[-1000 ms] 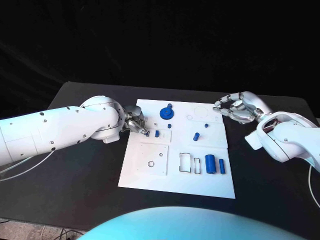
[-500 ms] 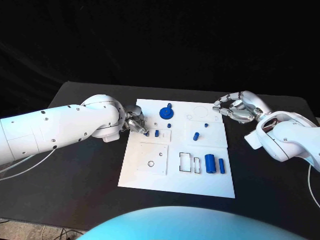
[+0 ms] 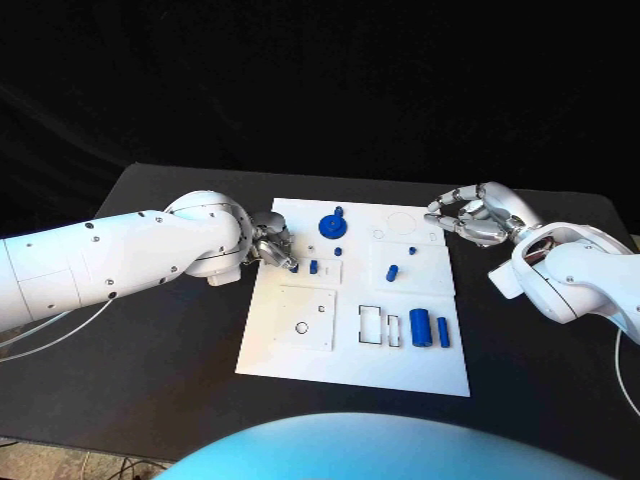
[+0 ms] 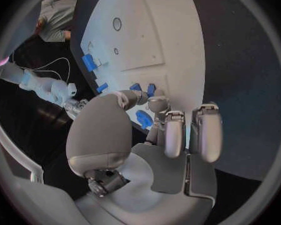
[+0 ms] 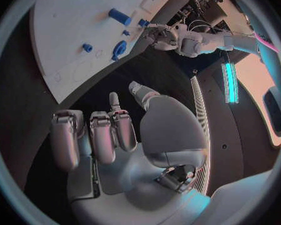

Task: Assemble the parts on the task board

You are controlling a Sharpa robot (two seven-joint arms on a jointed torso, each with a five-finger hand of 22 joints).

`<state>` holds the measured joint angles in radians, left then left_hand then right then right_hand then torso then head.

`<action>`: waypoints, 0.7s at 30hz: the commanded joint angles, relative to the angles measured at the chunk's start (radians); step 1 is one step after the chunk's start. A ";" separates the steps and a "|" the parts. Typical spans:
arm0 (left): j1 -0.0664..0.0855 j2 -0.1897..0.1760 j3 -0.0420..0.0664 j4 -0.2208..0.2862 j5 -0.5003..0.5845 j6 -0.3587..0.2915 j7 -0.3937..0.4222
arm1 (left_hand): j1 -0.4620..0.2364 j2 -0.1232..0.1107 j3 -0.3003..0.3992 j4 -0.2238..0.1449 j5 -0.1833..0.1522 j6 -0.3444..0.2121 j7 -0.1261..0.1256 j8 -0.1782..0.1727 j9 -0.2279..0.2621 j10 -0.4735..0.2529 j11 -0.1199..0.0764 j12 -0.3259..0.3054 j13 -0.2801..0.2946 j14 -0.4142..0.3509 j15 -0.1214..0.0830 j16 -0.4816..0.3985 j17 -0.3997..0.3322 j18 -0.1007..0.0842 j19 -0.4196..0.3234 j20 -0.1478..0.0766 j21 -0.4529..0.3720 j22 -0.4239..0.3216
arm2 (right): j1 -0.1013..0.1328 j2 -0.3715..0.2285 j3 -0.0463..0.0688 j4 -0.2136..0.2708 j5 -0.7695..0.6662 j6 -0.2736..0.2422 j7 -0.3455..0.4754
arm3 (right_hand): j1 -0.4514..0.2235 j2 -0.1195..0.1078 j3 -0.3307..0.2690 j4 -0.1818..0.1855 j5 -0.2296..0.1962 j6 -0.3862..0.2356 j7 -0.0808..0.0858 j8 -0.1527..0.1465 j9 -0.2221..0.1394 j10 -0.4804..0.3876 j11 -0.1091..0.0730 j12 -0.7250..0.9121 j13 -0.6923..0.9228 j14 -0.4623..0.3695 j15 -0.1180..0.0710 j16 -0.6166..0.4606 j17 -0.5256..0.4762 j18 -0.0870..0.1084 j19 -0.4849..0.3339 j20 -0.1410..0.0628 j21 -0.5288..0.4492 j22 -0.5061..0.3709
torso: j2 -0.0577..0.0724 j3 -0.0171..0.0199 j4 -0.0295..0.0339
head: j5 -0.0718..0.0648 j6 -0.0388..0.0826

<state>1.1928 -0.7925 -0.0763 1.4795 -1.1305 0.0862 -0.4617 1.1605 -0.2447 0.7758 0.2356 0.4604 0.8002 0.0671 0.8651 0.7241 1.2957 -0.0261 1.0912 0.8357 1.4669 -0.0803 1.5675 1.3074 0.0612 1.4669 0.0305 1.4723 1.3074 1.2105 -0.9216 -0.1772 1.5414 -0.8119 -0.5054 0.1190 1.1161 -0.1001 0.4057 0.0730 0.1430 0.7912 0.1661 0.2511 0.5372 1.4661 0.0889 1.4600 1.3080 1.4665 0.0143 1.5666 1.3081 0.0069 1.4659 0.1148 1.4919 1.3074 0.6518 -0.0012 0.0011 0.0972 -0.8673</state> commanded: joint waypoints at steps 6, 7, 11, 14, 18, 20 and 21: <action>-0.001 -0.002 0.000 0.007 0.005 -0.007 0.003 | 0.004 0.002 0.200 -0.196 0.002 0.010 -0.014 0.004 0.002 0.004 -0.001 -0.004 -0.001 0.104 -0.006 0.003 0.263 -0.018 0.016 -0.007 0.006 0.059 | -0.001 0.000 0.000 0.000 -0.004 0.004 0.008 | 0.004 0.004 0.000 0.005 0.006 -0.007 0.000 0.004 0.001 0.032 -0.010 0.001 0.167 0.104 -0.010 0.004 0.263 0.016 0.064 -0.008 -0.005 0.206 | 0.000 -0.0007 0.0005 | -0.001 0.001; -0.001 -0.003 0.000 0.007 0.005 -0.008 0.003 | 0.004 0.002 0.200 -0.196 0.002 0.010 -0.014 0.004 0.002 0.004 -0.001 -0.004 -0.001 0.104 -0.006 0.003 0.263 -0.018 0.016 -0.007 0.006 0.059 | -0.001 0.000 0.000 0.000 -0.004 0.004 0.008 | 0.004 0.004 0.000 0.005 0.006 -0.007 0.000 0.004 0.001 0.032 -0.010 0.001 0.167 0.104 -0.010 0.004 0.263 0.016 0.064 -0.008 -0.005 0.206 | 0.000 -0.0006 0.0006 | -0.001 0.001; -0.001 -0.003 0.000 0.008 0.004 -0.008 0.003 | 0.004 0.002 0.200 -0.196 0.002 0.010 -0.014 0.004 0.002 0.004 -0.001 -0.004 -0.001 0.104 -0.006 0.003 0.263 -0.018 0.016 -0.007 0.006 0.059 | -0.002 0.000 0.000 0.000 -0.004 0.004 0.008 | 0.004 0.004 0.000 0.005 0.006 -0.007 0.000 0.004 0.001 0.032 -0.010 0.001 0.167 0.104 -0.010 0.004 0.263 0.016 0.064 -0.008 -0.005 0.206 | 0.000 -0.0005 0.0009 | -0.001 0.000; -0.001 -0.002 0.000 0.008 0.004 -0.004 0.003 | 0.004 0.002 0.200 -0.196 0.002 0.010 -0.014 0.004 0.002 0.004 -0.001 -0.004 -0.001 0.104 -0.006 0.003 0.263 -0.018 0.016 -0.007 0.006 0.059 | -0.002 0.000 0.000 0.000 -0.004 0.004 0.008 | 0.004 0.004 0.000 0.005 0.006 -0.007 0.000 0.004 0.001 0.032 -0.010 0.001 0.167 0.104 -0.010 0.004 0.263 0.016 0.064 -0.008 -0.005 0.206 | 0.000 -0.0003 0.0010 | -0.001 0.000; -0.001 0.001 0.000 0.007 0.004 0.004 0.000 | 0.004 0.002 0.200 -0.196 0.002 0.010 -0.014 0.004 0.002 0.004 -0.001 -0.004 -0.001 0.104 -0.006 0.003 0.263 -0.018 0.016 -0.007 0.006 0.059 | -0.002 0.000 0.000 0.000 -0.004 0.004 0.008 | 0.004 0.004 0.000 0.005 0.006 -0.007 0.000 0.004 0.001 0.032 -0.010 0.001 0.167 0.104 -0.010 0.004 0.263 0.016 0.064 -0.008 -0.005 0.206 | 0.000 -0.0006 0.0003 | 0.000 -0.001; -0.001 0.003 0.000 0.005 0.004 0.008 -0.001 | 0.004 0.002 0.200 -0.196 0.002 0.010 -0.014 0.004 0.002 0.004 -0.001 -0.004 -0.001 0.104 -0.006 0.003 0.263 -0.018 0.016 -0.007 0.006 0.059 | -0.002 0.000 0.000 0.000 -0.004 0.004 0.008 | 0.004 0.004 0.000 0.005 0.006 -0.007 0.000 0.004 0.001 0.032 -0.010 0.001 0.167 0.104 -0.010 0.004 0.263 0.016 0.064 -0.008 -0.005 0.206 | 0.000 -0.0005 0.0002 | 0.000 -0.002; -0.001 0.003 0.000 0.005 0.004 0.009 -0.001 | 0.004 0.002 0.200 -0.196 0.002 0.010 -0.014 0.004 0.002 0.004 -0.001 -0.004 -0.001 0.104 -0.006 0.003 0.263 -0.018 0.016 -0.007 0.006 0.059 | -0.002 0.000 0.000 0.000 -0.004 0.004 0.008 | 0.004 0.004 0.000 0.005 0.006 -0.007 0.000 0.004 0.001 0.032 -0.010 0.001 0.167 0.104 -0.010 0.004 0.263 0.016 0.064 -0.008 -0.005 0.206 | 0.000 -0.0005 0.0002 | 0.000 -0.002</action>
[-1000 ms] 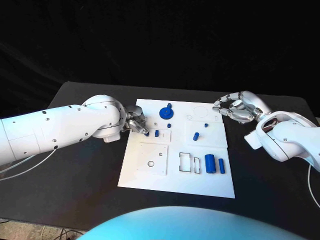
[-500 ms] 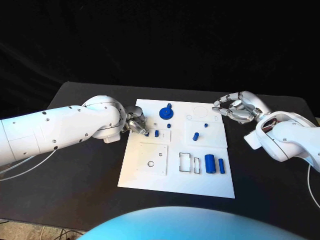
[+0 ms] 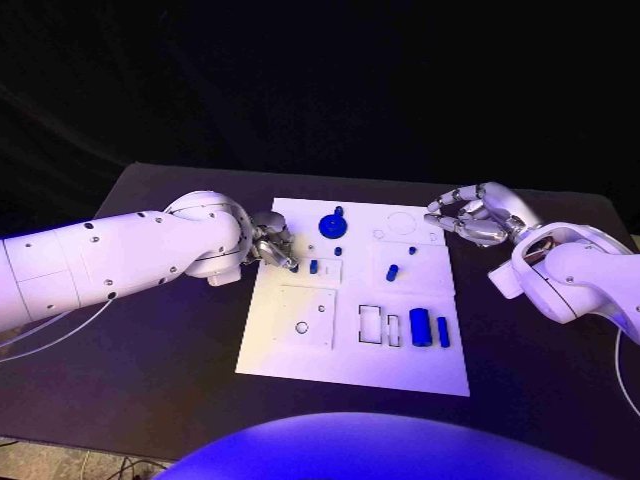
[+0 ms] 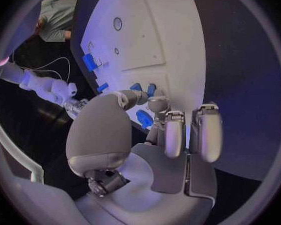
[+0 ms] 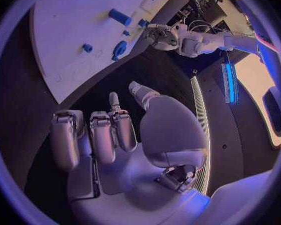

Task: Assemble the parts on the task board

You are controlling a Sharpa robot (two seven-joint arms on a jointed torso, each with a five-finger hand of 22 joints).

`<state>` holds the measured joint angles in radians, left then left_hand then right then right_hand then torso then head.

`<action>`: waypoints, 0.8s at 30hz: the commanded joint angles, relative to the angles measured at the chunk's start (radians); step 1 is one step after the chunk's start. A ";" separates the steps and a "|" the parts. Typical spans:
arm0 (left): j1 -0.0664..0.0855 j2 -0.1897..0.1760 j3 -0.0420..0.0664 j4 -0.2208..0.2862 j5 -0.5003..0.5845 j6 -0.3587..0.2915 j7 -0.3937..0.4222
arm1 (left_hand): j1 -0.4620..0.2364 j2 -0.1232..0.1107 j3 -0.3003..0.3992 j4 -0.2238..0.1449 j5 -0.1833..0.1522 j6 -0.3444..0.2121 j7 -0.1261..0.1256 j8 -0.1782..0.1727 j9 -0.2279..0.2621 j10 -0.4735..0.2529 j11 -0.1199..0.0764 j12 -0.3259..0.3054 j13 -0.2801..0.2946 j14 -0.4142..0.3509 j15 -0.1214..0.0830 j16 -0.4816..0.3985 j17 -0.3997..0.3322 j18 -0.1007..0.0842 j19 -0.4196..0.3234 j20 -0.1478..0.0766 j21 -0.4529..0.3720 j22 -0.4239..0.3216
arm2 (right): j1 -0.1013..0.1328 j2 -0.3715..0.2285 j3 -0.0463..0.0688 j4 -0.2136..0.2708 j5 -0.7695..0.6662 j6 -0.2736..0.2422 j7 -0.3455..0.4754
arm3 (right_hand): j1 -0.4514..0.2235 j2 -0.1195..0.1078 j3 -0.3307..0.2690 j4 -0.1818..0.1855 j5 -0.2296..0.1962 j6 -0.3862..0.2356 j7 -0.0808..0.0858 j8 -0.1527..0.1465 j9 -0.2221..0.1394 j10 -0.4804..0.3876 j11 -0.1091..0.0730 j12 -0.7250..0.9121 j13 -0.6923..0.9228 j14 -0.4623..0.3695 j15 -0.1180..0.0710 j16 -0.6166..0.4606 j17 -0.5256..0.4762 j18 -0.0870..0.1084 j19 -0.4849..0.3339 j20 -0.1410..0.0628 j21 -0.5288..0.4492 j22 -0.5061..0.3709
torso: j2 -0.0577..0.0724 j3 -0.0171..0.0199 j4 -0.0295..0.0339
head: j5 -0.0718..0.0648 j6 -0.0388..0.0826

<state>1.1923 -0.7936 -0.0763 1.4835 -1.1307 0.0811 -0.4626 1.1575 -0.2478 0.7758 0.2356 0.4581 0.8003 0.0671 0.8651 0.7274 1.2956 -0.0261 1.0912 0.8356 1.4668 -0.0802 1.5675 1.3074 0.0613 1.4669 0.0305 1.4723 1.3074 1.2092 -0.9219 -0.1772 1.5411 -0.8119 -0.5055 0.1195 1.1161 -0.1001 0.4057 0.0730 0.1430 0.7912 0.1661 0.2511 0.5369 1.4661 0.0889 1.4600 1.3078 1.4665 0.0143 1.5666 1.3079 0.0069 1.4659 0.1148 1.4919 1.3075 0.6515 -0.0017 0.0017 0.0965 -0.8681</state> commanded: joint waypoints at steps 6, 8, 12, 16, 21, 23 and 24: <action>-0.001 0.008 -0.002 -0.002 0.004 0.026 -0.002 | 0.007 0.004 0.202 -0.197 0.004 0.010 -0.014 0.004 0.000 0.005 -0.001 -0.005 -0.003 0.104 -0.006 0.003 0.263 -0.018 0.017 -0.008 0.006 0.060 | -0.001 0.000 0.000 0.001 -0.004 0.004 0.007 | 0.011 0.005 -0.003 0.011 0.007 -0.011 -0.001 0.009 0.002 0.032 -0.010 0.001 0.168 0.104 -0.010 0.004 0.263 0.016 0.064 -0.009 -0.005 0.206 | 0.000 0.0002 -0.0008 | 0.000 -0.004; -0.001 0.009 -0.002 -0.002 0.005 0.028 -0.002 | 0.006 0.004 0.202 -0.197 0.004 0.010 -0.014 0.004 0.000 0.004 -0.001 -0.006 -0.004 0.104 -0.006 0.003 0.263 -0.018 0.017 -0.008 0.006 0.061 | -0.001 0.000 0.000 0.001 -0.004 0.004 0.007 | 0.011 0.005 -0.003 0.011 0.007 -0.011 -0.001 0.009 0.002 0.032 -0.010 0.001 0.168 0.104 -0.010 0.004 0.263 0.016 0.064 -0.009 -0.005 0.206 | 0.000 0.0004 -0.0009 | 0.000 -0.005; -0.001 0.012 -0.003 -0.004 0.010 0.031 -0.003 | 0.001 0.003 0.201 -0.192 0.004 0.012 -0.014 0.005 0.001 0.009 0.000 -0.002 0.000 0.104 -0.006 0.003 0.263 -0.018 0.017 -0.008 0.007 0.061 | -0.001 0.000 0.000 0.001 -0.004 0.004 0.007 | 0.011 0.005 -0.003 0.011 0.007 -0.011 -0.001 0.009 0.002 0.032 -0.010 0.001 0.168 0.104 -0.010 0.004 0.263 0.016 0.064 -0.009 -0.005 0.206 | 0.000 0.0007 -0.0007 | -0.001 -0.005; -0.001 0.014 -0.005 -0.005 0.018 0.032 -0.005 | -0.005 0.003 0.199 -0.189 0.003 0.013 -0.014 0.005 0.002 0.012 -0.001 0.001 0.005 0.104 -0.006 0.003 0.263 -0.019 0.017 -0.007 0.007 0.062 | -0.001 0.000 0.000 0.001 -0.004 0.003 0.007 | 0.011 0.005 -0.003 0.011 0.007 -0.011 -0.001 0.009 0.002 0.032 -0.010 0.001 0.168 0.104 -0.010 0.004 0.263 0.016 0.064 -0.009 -0.005 0.206 | 0.000 0.0008 -0.0008 | -0.001 -0.005; -0.001 0.019 -0.006 -0.010 0.027 0.028 -0.009 | -0.024 0.002 0.174 -0.176 -0.004 0.017 -0.020 0.009 0.008 0.021 -0.004 -0.001 0.002 0.104 -0.007 0.003 0.263 -0.019 0.018 -0.008 0.008 0.065 | -0.001 -0.001 0.000 0.001 -0.004 0.003 0.008 | 0.011 0.005 -0.003 0.011 0.007 -0.011 -0.001 0.009 0.002 0.032 -0.010 0.001 0.168 0.104 -0.010 0.004 0.263 0.016 0.064 -0.009 -0.005 0.206 | 0.000 0.0010 -0.0013 | -0.003 -0.005; -0.001 0.019 -0.006 -0.011 0.028 0.026 -0.011 | -0.026 0.004 0.168 -0.173 -0.005 0.017 -0.020 0.009 0.009 0.022 -0.005 -0.002 0.001 0.104 -0.008 0.003 0.263 -0.019 0.018 -0.008 0.008 0.066 | -0.001 -0.001 0.000 0.001 -0.004 0.002 0.008 | 0.011 0.005 -0.003 0.011 0.007 -0.011 -0.001 0.009 0.002 0.032 -0.010 0.001 0.168 0.104 -0.010 0.004 0.263 0.016 0.064 -0.009 -0.005 0.206 | 0.000 0.0011 -0.0014 | -0.004 -0.005; -0.001 0.020 -0.006 -0.012 0.028 0.024 -0.012 | -0.029 0.004 0.162 -0.171 -0.006 0.019 -0.022 0.011 0.011 0.030 -0.006 0.011 0.021 0.104 -0.008 0.003 0.263 -0.019 0.018 -0.008 0.008 0.066 | -0.001 -0.001 0.000 0.002 -0.004 0.002 0.008 | 0.011 0.005 -0.003 0.011 0.007 -0.011 -0.001 0.009 0.002 0.032 -0.010 0.001 0.168 0.104 -0.010 0.004 0.263 0.016 0.064 -0.009 -0.005 0.206 | 0.000 0.0011 -0.0012 | -0.004 -0.005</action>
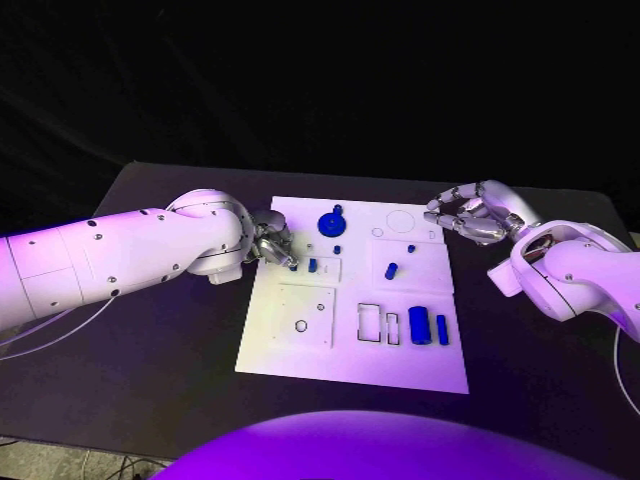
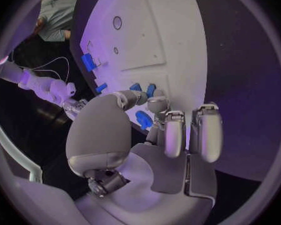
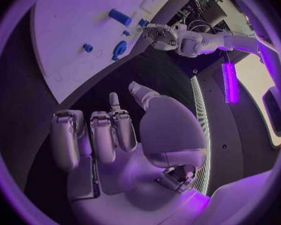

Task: Assemble the parts on the task board

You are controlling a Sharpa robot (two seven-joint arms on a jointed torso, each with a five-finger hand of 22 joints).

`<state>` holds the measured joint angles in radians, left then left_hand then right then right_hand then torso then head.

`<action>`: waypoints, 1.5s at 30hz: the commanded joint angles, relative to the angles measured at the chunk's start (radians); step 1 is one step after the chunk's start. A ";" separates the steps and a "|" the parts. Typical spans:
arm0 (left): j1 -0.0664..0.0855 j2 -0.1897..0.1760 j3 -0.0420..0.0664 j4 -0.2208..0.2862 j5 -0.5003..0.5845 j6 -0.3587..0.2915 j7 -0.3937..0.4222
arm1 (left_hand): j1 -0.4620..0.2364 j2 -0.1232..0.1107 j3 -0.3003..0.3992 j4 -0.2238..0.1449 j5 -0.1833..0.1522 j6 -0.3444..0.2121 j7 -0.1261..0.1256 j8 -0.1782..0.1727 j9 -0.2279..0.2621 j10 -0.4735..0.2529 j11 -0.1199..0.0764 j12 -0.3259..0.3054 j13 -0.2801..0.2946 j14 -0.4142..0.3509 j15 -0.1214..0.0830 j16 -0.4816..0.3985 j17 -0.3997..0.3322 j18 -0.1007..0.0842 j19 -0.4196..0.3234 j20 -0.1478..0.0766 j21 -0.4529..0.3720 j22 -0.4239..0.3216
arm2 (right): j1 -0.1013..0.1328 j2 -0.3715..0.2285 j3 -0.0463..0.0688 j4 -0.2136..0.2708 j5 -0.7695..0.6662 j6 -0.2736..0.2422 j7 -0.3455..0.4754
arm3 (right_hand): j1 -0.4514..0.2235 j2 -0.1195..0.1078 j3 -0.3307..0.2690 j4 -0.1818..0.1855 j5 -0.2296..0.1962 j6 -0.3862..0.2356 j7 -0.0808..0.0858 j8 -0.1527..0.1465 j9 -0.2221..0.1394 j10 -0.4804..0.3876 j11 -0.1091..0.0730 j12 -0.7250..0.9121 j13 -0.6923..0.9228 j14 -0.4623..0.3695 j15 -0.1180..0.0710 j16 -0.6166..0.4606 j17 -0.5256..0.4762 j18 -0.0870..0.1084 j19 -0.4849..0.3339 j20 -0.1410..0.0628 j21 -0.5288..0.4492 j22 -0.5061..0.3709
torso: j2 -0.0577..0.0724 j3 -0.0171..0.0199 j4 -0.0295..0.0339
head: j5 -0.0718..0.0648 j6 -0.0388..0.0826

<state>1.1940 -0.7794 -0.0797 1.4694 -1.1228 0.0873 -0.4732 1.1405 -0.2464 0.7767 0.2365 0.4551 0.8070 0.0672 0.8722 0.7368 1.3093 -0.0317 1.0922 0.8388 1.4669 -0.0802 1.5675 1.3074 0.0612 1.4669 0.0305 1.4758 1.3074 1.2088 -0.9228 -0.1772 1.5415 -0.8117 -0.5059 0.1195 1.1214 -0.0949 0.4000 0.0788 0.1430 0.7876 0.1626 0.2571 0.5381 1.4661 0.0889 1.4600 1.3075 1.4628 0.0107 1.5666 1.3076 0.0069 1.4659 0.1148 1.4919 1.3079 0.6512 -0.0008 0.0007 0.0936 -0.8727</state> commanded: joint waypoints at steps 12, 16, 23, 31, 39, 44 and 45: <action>-0.002 0.009 -0.003 -0.005 0.034 0.001 -0.005 | -0.042 0.000 0.080 -0.132 -0.007 0.009 -0.035 0.001 0.013 0.024 -0.009 0.012 0.025 0.104 -0.015 0.003 0.263 -0.020 0.019 -0.014 0.003 0.068 | -0.001 -0.002 0.000 0.003 -0.004 -0.002 0.009 | 0.005 0.000 0.003 0.005 0.007 -0.007 0.003 0.003 0.001 0.032 -0.010 0.001 0.168 0.108 -0.007 0.004 0.263 0.016 0.064 -0.009 -0.005 0.206 | 0.000 -0.0001 0.0002 | -0.003 0.000; -0.002 0.009 -0.003 -0.007 0.036 0.005 -0.006 | -0.053 -0.003 0.038 -0.108 -0.007 0.016 -0.041 -0.007 0.012 0.026 -0.013 0.015 0.030 0.104 -0.018 0.003 0.263 -0.020 0.020 -0.017 0.004 0.070 | -0.001 -0.002 0.000 0.004 -0.004 -0.003 0.009 | 0.005 0.000 0.003 0.005 0.007 -0.007 0.003 0.003 0.001 0.032 -0.010 0.001 0.168 0.108 -0.007 0.004 0.263 0.016 0.064 -0.009 -0.005 0.206 | 0.000 -0.0002 0.0004 | -0.004 0.000; -0.002 0.008 -0.004 -0.012 0.037 0.007 -0.009 | -0.060 -0.003 0.000 -0.085 -0.006 0.027 -0.043 -0.013 0.010 0.025 -0.014 0.017 0.035 0.104 -0.020 0.003 0.263 -0.020 0.021 -0.019 0.003 0.071 | -0.001 -0.003 0.000 0.004 -0.004 -0.005 0.010 | 0.007 -0.001 0.002 0.006 0.007 -0.008 0.003 0.003 0.001 0.031 -0.010 -0.001 0.166 0.108 -0.007 0.004 0.263 0.016 0.064 -0.009 -0.007 0.205 | 0.000 -0.0002 0.0010 | -0.005 0.000; -0.002 0.008 -0.004 -0.017 0.037 0.002 -0.010 | -0.075 -0.006 -0.070 -0.034 -0.006 0.040 -0.044 -0.023 0.009 0.024 -0.015 0.019 0.040 0.104 -0.021 0.003 0.263 -0.020 0.021 -0.020 0.002 0.071 | -0.001 -0.004 0.000 0.005 -0.004 -0.008 0.011 | 0.007 -0.001 0.002 0.006 0.007 -0.008 0.003 0.003 0.001 0.031 -0.010 -0.001 0.166 0.108 -0.007 0.004 0.263 0.016 0.064 -0.009 -0.007 0.205 | 0.000 -0.0007 0.0006 | -0.004 0.000; -0.002 0.008 -0.004 -0.020 0.037 -0.005 -0.011 | -0.081 -0.007 -0.152 0.022 -0.007 0.049 -0.044 -0.029 0.011 0.024 -0.015 0.023 0.047 0.104 -0.021 0.003 0.263 -0.021 0.023 -0.020 0.002 0.073 | -0.001 -0.004 0.000 0.005 -0.003 -0.010 0.011 | 0.007 -0.001 0.001 0.006 0.007 -0.009 0.003 0.004 0.001 0.030 -0.010 -0.003 0.165 0.108 -0.007 0.004 0.263 0.017 0.063 -0.009 -0.009 0.204 | 0.000 -0.0004 0.0002 | -0.004 0.000; -0.002 0.007 -0.003 -0.021 0.037 -0.010 -0.011 | -0.088 -0.007 -0.200 0.051 -0.008 0.054 -0.043 -0.030 0.014 0.025 -0.014 0.024 0.050 0.104 -0.020 0.003 0.263 -0.021 0.023 -0.020 0.001 0.073 | -0.001 -0.005 0.000 0.005 -0.003 -0.011 0.012 | 0.007 -0.001 0.001 0.006 0.007 -0.009 0.003 0.004 0.001 0.030 -0.010 -0.003 0.165 0.108 -0.007 0.004 0.263 0.017 0.063 -0.009 -0.009 0.204 | 0.000 -0.0005 0.0006 | -0.005 0.000; -0.002 0.007 -0.003 -0.022 0.037 -0.011 -0.011 | -0.090 -0.007 -0.205 0.053 -0.008 0.055 -0.043 -0.030 0.014 0.025 -0.014 0.025 0.051 0.104 -0.020 0.003 0.263 -0.021 0.023 -0.020 0.001 0.073 | -0.001 -0.005 0.000 0.005 -0.003 -0.011 0.012 | 0.007 -0.001 0.001 0.006 0.007 -0.009 0.003 0.004 0.001 0.030 -0.010 -0.003 0.165 0.108 -0.007 0.004 0.263 0.017 0.063 -0.009 -0.009 0.204 | 0.000 -0.0006 0.0006 | -0.005 0.000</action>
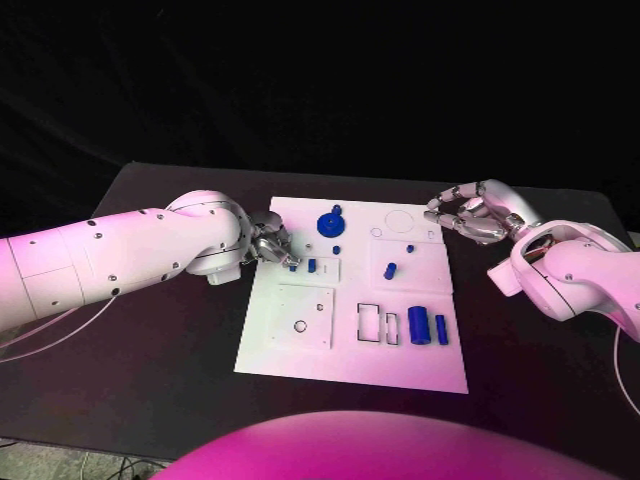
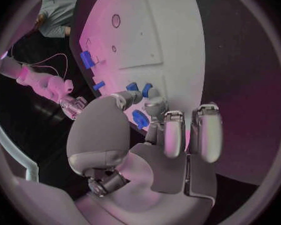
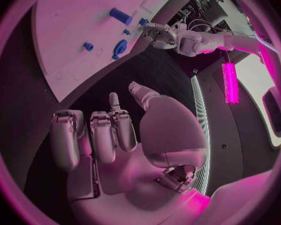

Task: Assemble the parts on the task board

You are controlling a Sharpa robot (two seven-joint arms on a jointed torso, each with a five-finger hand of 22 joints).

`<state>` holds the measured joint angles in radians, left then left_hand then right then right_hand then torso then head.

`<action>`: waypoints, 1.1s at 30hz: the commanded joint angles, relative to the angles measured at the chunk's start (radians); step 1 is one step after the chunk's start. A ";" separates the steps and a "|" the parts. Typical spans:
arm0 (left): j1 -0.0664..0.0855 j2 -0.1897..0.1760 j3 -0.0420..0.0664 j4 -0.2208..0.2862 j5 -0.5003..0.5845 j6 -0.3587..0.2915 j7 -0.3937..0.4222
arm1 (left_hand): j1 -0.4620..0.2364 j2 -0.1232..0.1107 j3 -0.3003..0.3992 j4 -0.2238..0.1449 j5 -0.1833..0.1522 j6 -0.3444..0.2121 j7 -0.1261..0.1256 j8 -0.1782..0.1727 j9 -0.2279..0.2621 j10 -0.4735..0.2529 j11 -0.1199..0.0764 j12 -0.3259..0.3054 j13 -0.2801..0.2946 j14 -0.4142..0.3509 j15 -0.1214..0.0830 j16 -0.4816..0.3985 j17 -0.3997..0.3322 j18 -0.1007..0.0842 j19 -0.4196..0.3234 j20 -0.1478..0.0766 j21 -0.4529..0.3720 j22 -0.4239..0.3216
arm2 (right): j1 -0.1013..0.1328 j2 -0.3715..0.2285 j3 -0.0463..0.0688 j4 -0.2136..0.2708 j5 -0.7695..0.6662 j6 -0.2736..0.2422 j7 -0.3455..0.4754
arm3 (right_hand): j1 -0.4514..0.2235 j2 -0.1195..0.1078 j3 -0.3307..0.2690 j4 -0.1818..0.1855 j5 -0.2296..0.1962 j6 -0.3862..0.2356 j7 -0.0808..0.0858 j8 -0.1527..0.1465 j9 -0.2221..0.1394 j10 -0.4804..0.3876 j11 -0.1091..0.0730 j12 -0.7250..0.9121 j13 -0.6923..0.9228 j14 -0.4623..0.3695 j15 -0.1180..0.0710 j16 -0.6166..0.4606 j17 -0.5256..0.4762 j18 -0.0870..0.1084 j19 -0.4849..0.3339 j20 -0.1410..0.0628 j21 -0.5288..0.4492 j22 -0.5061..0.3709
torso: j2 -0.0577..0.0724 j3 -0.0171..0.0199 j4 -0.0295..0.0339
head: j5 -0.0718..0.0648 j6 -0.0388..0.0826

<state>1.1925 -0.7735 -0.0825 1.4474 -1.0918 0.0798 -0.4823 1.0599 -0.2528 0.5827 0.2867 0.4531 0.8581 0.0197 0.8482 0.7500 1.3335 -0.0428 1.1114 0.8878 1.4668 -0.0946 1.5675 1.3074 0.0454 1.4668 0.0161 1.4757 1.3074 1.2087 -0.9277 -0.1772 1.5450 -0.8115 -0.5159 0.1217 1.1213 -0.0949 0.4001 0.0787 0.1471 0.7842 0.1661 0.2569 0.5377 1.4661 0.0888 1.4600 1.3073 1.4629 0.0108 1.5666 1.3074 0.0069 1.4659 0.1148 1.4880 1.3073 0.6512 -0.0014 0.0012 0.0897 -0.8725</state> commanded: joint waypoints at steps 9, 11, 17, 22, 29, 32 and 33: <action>-0.001 -0.003 0.004 0.000 0.006 -0.017 -0.002 | -0.035 0.011 -0.057 0.006 -0.005 0.007 0.005 -0.008 0.004 0.002 -0.002 0.009 0.006 0.104 -0.005 0.003 0.263 -0.005 0.023 -0.005 0.001 0.073 | -0.001 -0.001 0.000 0.001 -0.003 -0.002 0.010 | 0.007 -0.002 0.000 0.007 0.003 -0.007 0.000 0.004 0.001 0.030 -0.010 -0.004 0.164 0.108 -0.007 0.004 0.263 0.017 0.063 -0.009 -0.005 0.204 | 0.000 -0.0008 -0.0001 | -0.001 0.002; -0.001 -0.005 0.005 0.002 0.008 -0.020 -0.002 | -0.050 0.014 -0.075 0.007 -0.005 0.008 0.005 -0.009 0.005 0.003 -0.002 0.010 0.008 0.104 -0.005 0.003 0.263 -0.005 0.023 -0.005 0.001 0.074 | -0.001 -0.001 0.000 0.001 -0.003 -0.002 0.010 | 0.007 -0.002 0.000 0.007 0.003 -0.007 0.000 0.004 0.001 0.030 -0.010 -0.004 0.164 0.108 -0.007 0.004 0.263 0.017 0.063 -0.009 -0.005 0.204 | 0.000 -0.0007 0.0002 | -0.001 0.002; 0.000 -0.012 0.011 0.007 0.029 -0.047 0.003 | -0.094 0.029 -0.116 0.008 -0.003 0.007 0.006 -0.013 0.007 0.002 -0.001 0.010 0.008 0.104 -0.004 0.003 0.263 -0.005 0.023 -0.004 0.000 0.073 | -0.001 -0.001 0.000 0.000 -0.003 -0.003 0.011 | 0.007 -0.002 0.000 0.007 0.003 -0.007 0.000 0.004 0.001 0.030 -0.010 -0.004 0.164 0.108 -0.007 0.004 0.263 0.017 0.063 -0.009 -0.005 0.204 | 0.000 -0.0008 0.0006 | -0.002 0.004; 0.001 -0.020 0.023 0.011 0.092 -0.097 0.033 | -0.143 0.031 -0.165 0.008 -0.004 -0.025 0.016 -0.034 0.004 -0.021 0.008 -0.013 -0.022 0.100 0.001 -0.004 0.251 -0.002 0.016 -0.001 -0.009 0.059 | -0.001 0.001 0.000 -0.002 -0.003 -0.004 0.012 | 0.007 -0.002 0.000 0.007 0.003 -0.007 0.000 0.004 0.001 0.030 -0.010 -0.004 0.164 0.108 -0.007 0.004 0.263 0.017 0.063 -0.009 -0.005 0.204 | -0.001 0.0001 0.0008 | -0.001 0.005; 0.009 -0.027 0.041 0.016 0.175 -0.187 0.108 | -0.151 0.057 -0.270 0.007 -0.037 -0.091 0.046 -0.075 -0.007 -0.114 0.034 -0.100 -0.138 0.079 0.024 -0.047 0.186 0.023 -0.040 0.017 -0.080 -0.060 | -0.002 0.003 0.000 -0.006 -0.001 -0.004 0.014 | 0.007 -0.002 0.000 0.007 0.003 -0.007 0.000 0.004 0.001 0.030 -0.010 -0.004 0.164 0.108 -0.007 0.004 0.263 0.017 0.063 -0.009 -0.005 0.204 | -0.001 -0.0004 -0.0003 | -0.002 0.011; 0.017 -0.026 0.046 0.018 0.196 -0.250 0.199 | -0.094 0.071 -0.286 0.013 -0.034 -0.167 0.091 -0.111 -0.030 -0.270 0.076 -0.218 -0.268 -0.028 0.056 -0.216 -0.031 0.085 -0.224 0.046 -0.311 -0.403 | -0.002 0.003 0.000 -0.008 0.000 -0.004 0.015 | 0.007 -0.002 0.000 0.007 0.003 -0.007 0.000 0.004 0.001 0.030 -0.010 -0.004 0.164 0.108 -0.007 0.004 0.263 0.017 0.063 -0.009 -0.005 0.204 | -0.001 -0.0003 -0.0009 | -0.006 0.017; 0.018 -0.025 0.046 0.018 0.197 -0.264 0.223 | -0.030 0.060 -0.280 0.003 -0.031 -0.187 0.105 -0.121 -0.045 -0.317 0.092 -0.234 -0.280 -0.090 0.077 -0.299 -0.124 0.113 -0.307 0.060 -0.432 -0.553 | -0.003 0.003 0.000 -0.009 0.000 -0.004 0.015 | 0.007 -0.002 0.000 0.007 0.003 -0.007 0.000 0.004 0.001 0.030 -0.010 -0.004 0.164 0.108 -0.007 0.004 0.263 0.017 0.063 -0.009 -0.005 0.204 | -0.001 -0.0002 -0.0008 | -0.007 0.018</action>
<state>1.2088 -0.8010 -0.0365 1.4614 -0.9533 -0.0871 -0.3839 1.0353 -0.1943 0.3067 0.2903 0.4182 0.6722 0.1232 0.7250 0.7028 1.0185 0.0487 0.8806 0.6125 1.3613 -0.0164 1.2606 1.1624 0.1576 1.1571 0.0744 1.0378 0.7507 1.2073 -0.9253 -0.1772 1.5369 -0.8103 -0.5209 0.1261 1.1213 -0.0949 0.4001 0.0786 0.1471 0.7842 0.1661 0.2569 0.5374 1.4661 0.0889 1.4600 1.3080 1.4629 0.0108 1.5666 1.3073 0.0068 1.4659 0.1148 1.4881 1.3079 0.6500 -0.0018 0.0009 0.0859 -0.8578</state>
